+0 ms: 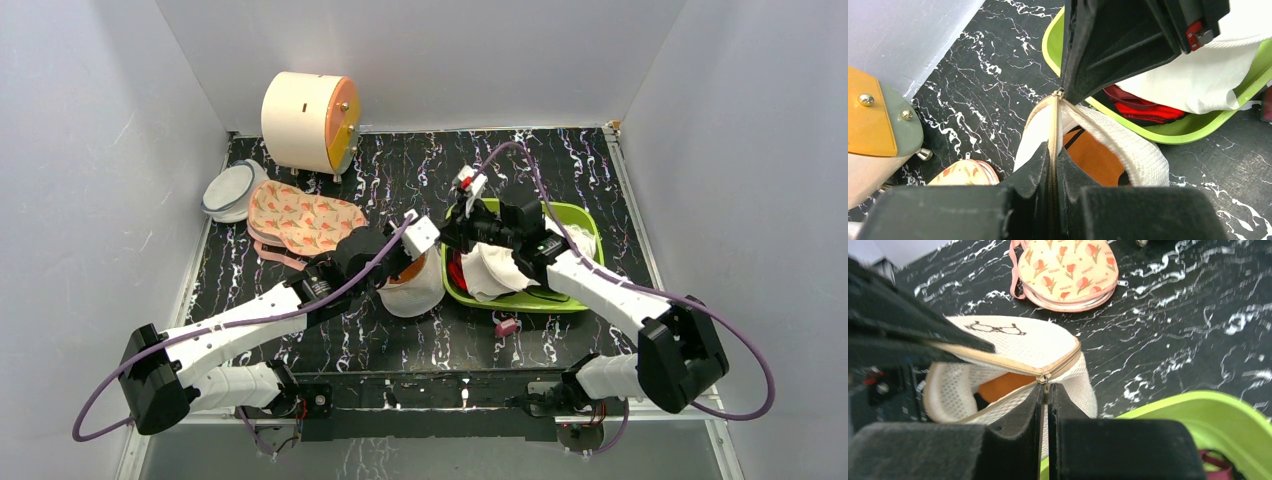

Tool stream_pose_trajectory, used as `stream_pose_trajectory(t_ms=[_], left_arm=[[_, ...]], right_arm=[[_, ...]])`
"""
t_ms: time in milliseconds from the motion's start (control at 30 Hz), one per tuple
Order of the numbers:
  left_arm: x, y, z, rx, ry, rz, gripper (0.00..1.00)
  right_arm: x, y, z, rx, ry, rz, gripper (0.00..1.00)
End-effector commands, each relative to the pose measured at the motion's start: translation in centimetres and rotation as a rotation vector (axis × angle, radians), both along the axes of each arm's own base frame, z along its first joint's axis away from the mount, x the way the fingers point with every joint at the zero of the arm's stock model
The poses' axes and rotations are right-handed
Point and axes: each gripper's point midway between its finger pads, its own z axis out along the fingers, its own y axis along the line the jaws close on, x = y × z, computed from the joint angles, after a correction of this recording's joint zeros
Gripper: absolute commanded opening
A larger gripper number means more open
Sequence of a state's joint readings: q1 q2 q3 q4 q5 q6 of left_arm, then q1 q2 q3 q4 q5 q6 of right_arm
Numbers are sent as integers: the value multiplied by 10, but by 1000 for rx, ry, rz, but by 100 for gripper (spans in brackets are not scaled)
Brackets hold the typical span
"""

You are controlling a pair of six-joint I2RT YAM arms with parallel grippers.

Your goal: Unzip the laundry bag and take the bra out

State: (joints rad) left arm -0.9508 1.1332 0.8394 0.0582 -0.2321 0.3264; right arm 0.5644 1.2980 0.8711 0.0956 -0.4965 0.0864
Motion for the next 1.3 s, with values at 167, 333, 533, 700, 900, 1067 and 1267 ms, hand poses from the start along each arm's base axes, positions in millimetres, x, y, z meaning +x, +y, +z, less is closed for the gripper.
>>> stream_pose_trajectory(t_ms=[167,333,533,700,900,1067,1267], left_arm=[[-5,-3,24,-45,-45,-12,0],[-9,-6,21,-40,-39,-26,0],[-9,-7,18,-30,-41,-25,0],[-5,-4,16,-13,-55,-5,0],[-2,0,17,-7,-72,14,8],[3,4,16,7,-86,51,41],[6,2,6,39,-63,63,54]], right_arm=[[54,5,-9,-36,-419,340,0],[86,9,-40,-140,-572,379,0],[103,18,-52,-150,-640,415,0],[102,15,-45,-160,-595,385,0],[85,-3,-29,-171,-482,270,0],[73,-10,-23,-118,-233,117,0],[44,3,-35,-36,161,22,0]])
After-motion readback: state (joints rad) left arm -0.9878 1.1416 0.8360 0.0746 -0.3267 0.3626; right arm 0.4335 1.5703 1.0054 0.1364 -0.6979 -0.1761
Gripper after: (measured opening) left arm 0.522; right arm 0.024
